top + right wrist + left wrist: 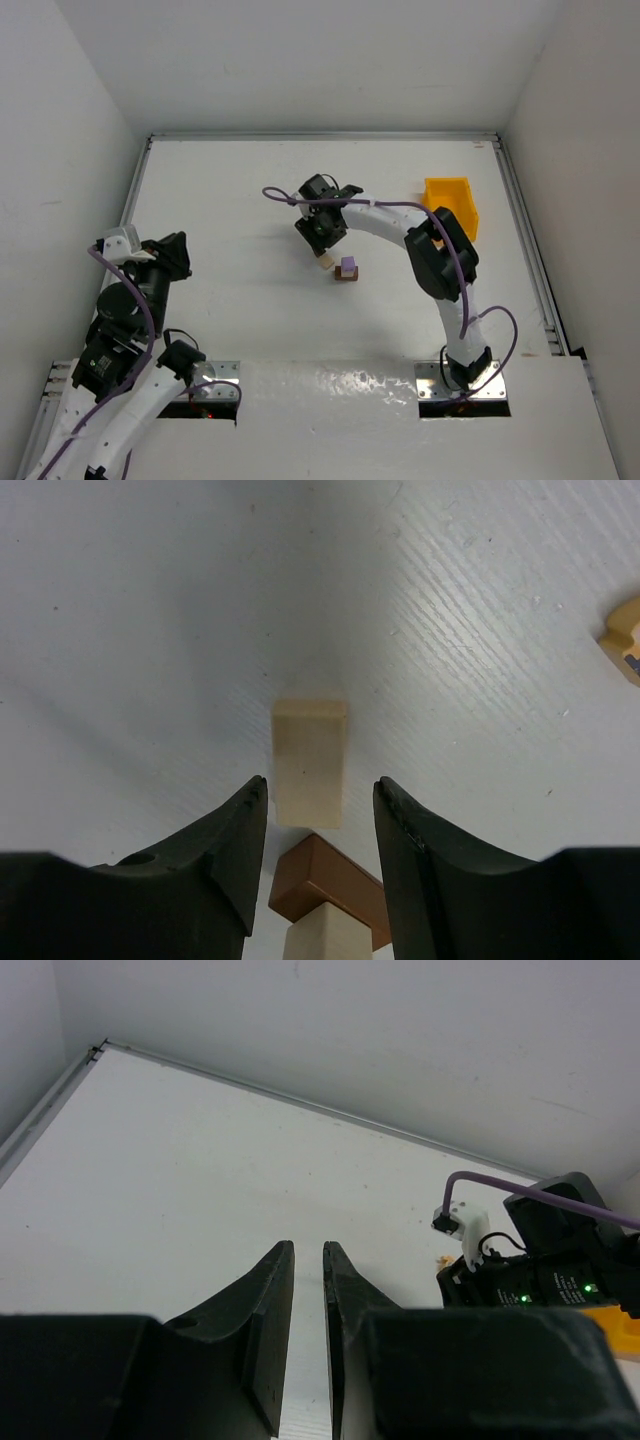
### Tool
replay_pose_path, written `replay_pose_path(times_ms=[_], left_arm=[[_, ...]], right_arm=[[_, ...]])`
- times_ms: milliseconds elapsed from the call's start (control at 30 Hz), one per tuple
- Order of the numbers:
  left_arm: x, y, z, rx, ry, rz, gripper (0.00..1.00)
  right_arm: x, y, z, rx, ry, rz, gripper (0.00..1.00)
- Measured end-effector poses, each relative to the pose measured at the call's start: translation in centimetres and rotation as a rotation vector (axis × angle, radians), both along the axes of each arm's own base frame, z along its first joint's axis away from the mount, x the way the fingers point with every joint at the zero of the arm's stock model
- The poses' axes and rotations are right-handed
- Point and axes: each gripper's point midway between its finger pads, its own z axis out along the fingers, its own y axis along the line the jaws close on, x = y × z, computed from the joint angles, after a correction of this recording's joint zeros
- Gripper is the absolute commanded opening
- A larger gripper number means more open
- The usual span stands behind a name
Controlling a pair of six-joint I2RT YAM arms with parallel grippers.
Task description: Build the wood block tower
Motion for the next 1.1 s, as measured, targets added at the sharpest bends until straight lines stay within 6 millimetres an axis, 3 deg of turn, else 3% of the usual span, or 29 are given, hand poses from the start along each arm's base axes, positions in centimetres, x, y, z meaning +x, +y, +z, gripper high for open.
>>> replay_pose_path(times_ms=[433,533,733,867,967,1100], left_arm=[[0.0,-0.1,0.0,0.0,0.0,-0.005,0.16],[0.0,-0.1,0.0,-0.001,-0.001,-0.006,0.16],[0.0,-0.1,0.0,-0.001,-0.002,-0.012,0.16],[0.0,-0.1,0.0,-0.001,-0.002,-0.011,0.16],[0.0,-0.1,0.1,-0.002,-0.003,-0.01,0.16],[0.0,-0.2,0.1,-0.003,-0.004,-0.017,0.16]], right_arm=[[-0.9,0.3,-2.9,-0.036,0.061,0.014,0.44],[-0.6,0.6,-2.7,-0.029,0.052,0.007,0.31],[0.4,1.4,-2.2,0.005,0.021,-0.036,0.21],[2.6,3.4,-0.4,0.069,-0.033,-0.07,0.19],[4.6,5.3,2.0,0.146,-0.095,-0.096,0.2],[6.0,6.1,5.1,0.226,-0.143,-0.147,0.21]])
